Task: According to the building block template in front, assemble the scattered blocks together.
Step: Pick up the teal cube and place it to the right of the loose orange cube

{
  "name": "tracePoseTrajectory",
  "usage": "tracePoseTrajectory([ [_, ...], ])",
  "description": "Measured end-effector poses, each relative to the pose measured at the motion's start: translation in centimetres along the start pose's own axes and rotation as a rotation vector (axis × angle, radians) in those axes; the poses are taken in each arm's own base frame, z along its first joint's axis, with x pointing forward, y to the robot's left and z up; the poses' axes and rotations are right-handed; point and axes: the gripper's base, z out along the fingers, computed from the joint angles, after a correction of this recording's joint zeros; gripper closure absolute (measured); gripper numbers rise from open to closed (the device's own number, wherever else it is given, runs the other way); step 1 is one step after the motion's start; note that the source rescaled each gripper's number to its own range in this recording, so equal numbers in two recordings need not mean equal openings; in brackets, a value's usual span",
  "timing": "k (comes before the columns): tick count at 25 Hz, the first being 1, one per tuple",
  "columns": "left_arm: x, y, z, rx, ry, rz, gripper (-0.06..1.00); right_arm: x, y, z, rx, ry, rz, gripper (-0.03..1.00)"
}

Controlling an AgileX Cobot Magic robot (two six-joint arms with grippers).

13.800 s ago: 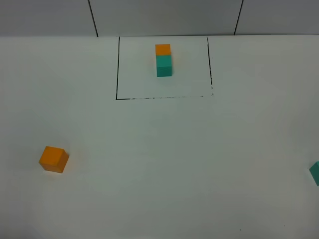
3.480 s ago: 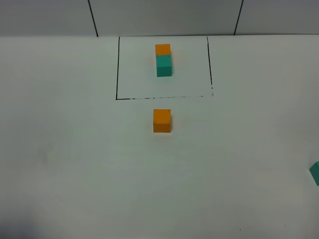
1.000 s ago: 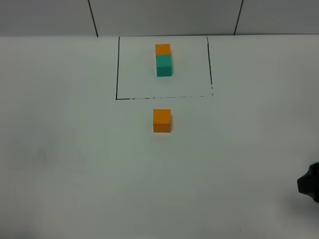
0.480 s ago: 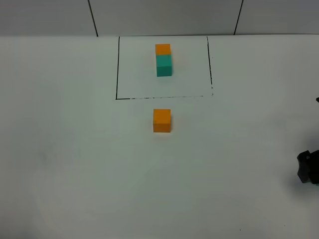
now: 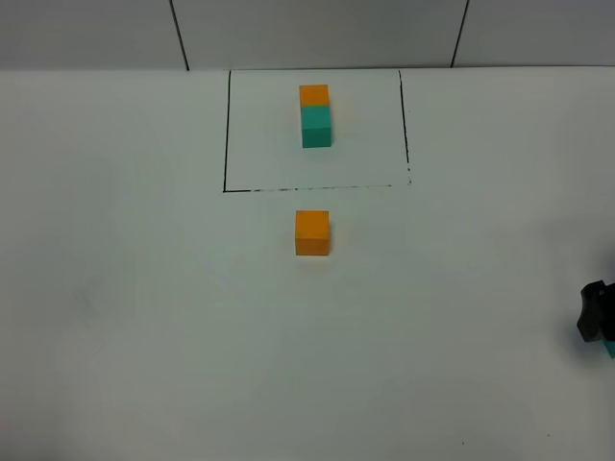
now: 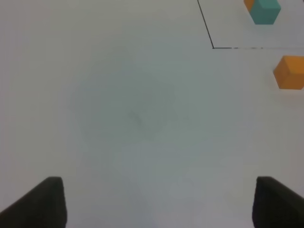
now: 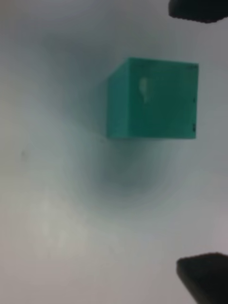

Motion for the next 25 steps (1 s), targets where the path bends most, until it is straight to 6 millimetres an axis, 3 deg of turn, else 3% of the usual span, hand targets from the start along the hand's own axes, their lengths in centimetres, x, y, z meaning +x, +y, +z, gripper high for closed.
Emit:
tracePoseTrajectory([
  [5,0.0,0.0,0.0,0.0,0.002,0.0,0.16,0.2,-0.7,1.4,-0.019,0.051,0.031,0.01],
  [12,0.0,0.0,0.0,0.0,0.002,0.0,0.16,0.7,-1.4,1.8,-0.006,0.035,0.058,0.02],
  [25,0.0,0.0,0.0,0.0,0.002,0.0,0.16,1.2,-1.4,3.3,0.004,0.027,0.053,0.05],
])
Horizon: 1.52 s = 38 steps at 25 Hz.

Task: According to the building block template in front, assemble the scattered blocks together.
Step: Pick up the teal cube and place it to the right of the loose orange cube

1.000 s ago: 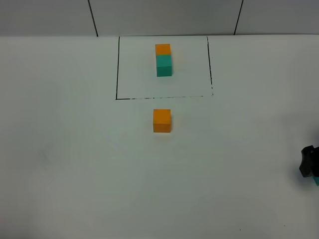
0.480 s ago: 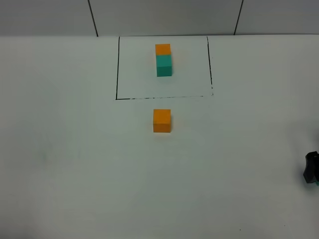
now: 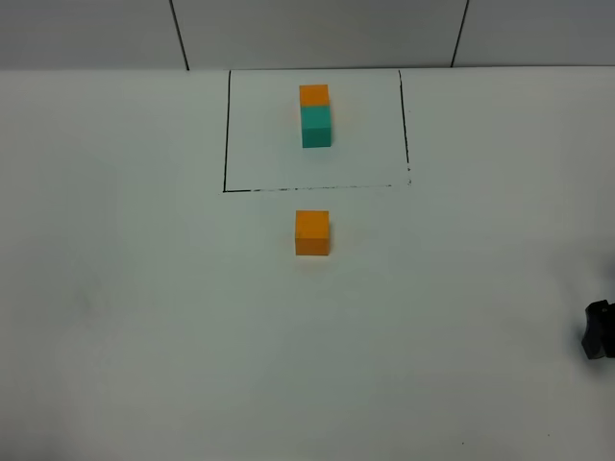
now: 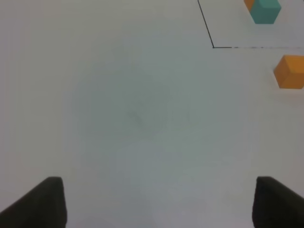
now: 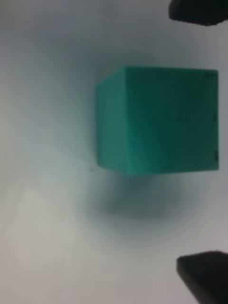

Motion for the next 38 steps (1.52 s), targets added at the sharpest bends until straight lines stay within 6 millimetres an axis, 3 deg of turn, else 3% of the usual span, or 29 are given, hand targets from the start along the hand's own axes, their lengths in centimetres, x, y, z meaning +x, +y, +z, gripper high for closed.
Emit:
tracePoseTrajectory([
  [6,0.0,0.0,0.0,0.0,0.0,0.0,0.16,0.0,-0.1,1.3,-0.009,0.031,0.004,0.08],
  [10,0.0,0.0,0.0,0.0,0.0,0.0,0.16,-0.2,-0.2,1.4,-0.004,0.02,0.004,0.21],
  [13,0.0,0.0,0.0,0.0,0.0,0.0,0.16,-0.2,-0.2,1.4,0.0,0.012,0.004,0.44],
  [17,0.0,0.0,0.0,0.0,0.0,0.0,0.16,-0.3,-0.2,1.4,0.002,0.008,0.004,0.97],
  [23,0.0,0.0,0.0,0.0,0.0,0.0,0.16,-0.4,-0.2,1.3,-0.007,0.027,-0.001,0.95],
  [26,0.0,0.0,0.0,0.0,0.0,-0.006,0.16,-1.5,0.2,0.3,-0.024,0.048,-0.085,0.95],
  [29,0.0,0.0,0.0,0.0,0.0,-0.006,0.16,-4.0,2.4,-1.4,-0.049,0.054,-0.337,0.95],
  [32,0.0,0.0,0.0,0.0,0.0,-0.006,0.16,-7.2,6.1,-3.2,-0.041,0.011,-0.618,0.95],
  [38,0.0,0.0,0.0,0.0,0.0,-0.006,0.16,-12.2,15.9,-3.4,0.072,-0.032,-1.152,0.95],
])
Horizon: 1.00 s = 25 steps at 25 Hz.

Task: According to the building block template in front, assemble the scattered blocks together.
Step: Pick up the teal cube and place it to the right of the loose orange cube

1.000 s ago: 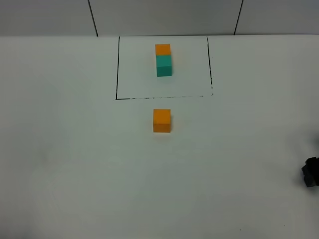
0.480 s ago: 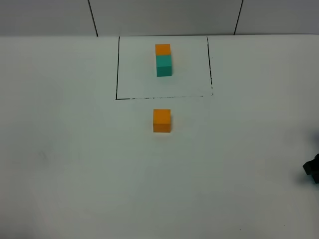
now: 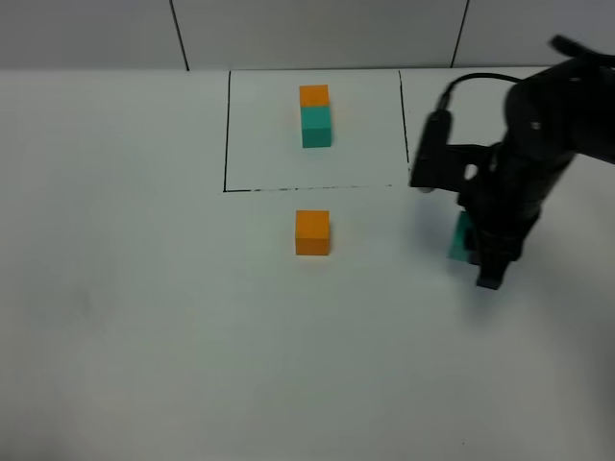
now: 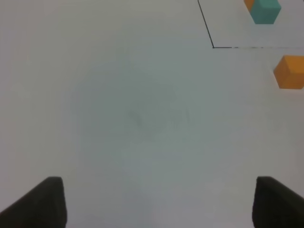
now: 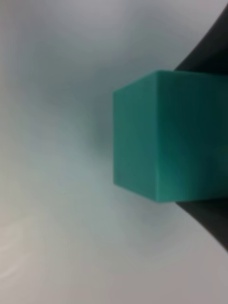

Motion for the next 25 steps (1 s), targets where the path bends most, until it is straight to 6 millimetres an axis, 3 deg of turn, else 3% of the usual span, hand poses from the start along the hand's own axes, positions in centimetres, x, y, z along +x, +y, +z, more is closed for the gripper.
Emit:
tracePoseTrajectory([
  [4,0.0,0.0,0.0,0.0,0.0,0.006,0.16,-5.1,-0.7,0.9,0.021,-0.023,-0.163,0.95],
  [9,0.0,0.0,0.0,0.0,0.0,0.006,0.16,-8.2,-2.3,2.3,-0.065,-0.014,-0.212,0.95],
  [18,0.0,0.0,0.0,0.0,0.0,0.006,0.16,-9.4,-2.8,4.8,-0.133,0.001,-0.2,0.95],
  [25,0.0,0.0,0.0,0.0,0.0,0.006,0.16,-10.0,-2.9,4.9,-0.121,-0.056,-0.176,0.95],
])
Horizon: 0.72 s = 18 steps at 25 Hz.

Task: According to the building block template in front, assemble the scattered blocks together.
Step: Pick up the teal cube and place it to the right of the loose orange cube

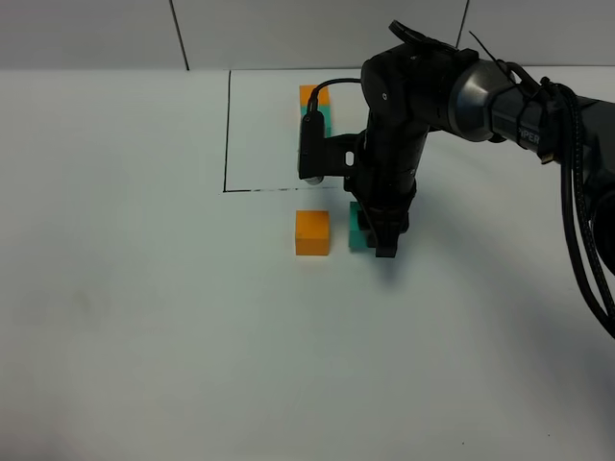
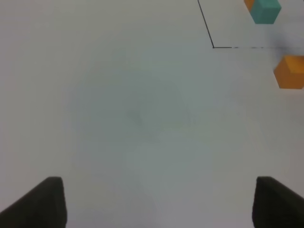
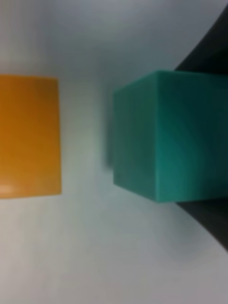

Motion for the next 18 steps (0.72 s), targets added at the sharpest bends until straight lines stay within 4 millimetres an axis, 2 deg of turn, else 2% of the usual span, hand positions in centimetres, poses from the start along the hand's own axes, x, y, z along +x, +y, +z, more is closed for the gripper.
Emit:
tracePoseTrajectory([
  [4,0.0,0.0,0.0,0.0,0.0,0.0,0.16,-0.1,0.1,0.6,-0.019,-0.01,0.012,0.95],
  [8,0.0,0.0,0.0,0.0,0.0,0.0,0.16,-0.2,0.0,2.3,-0.033,-0.007,0.017,0.95],
  [18,0.0,0.0,0.0,0.0,0.0,0.0,0.16,-0.4,-0.2,2.8,-0.026,-0.02,0.023,0.95],
])
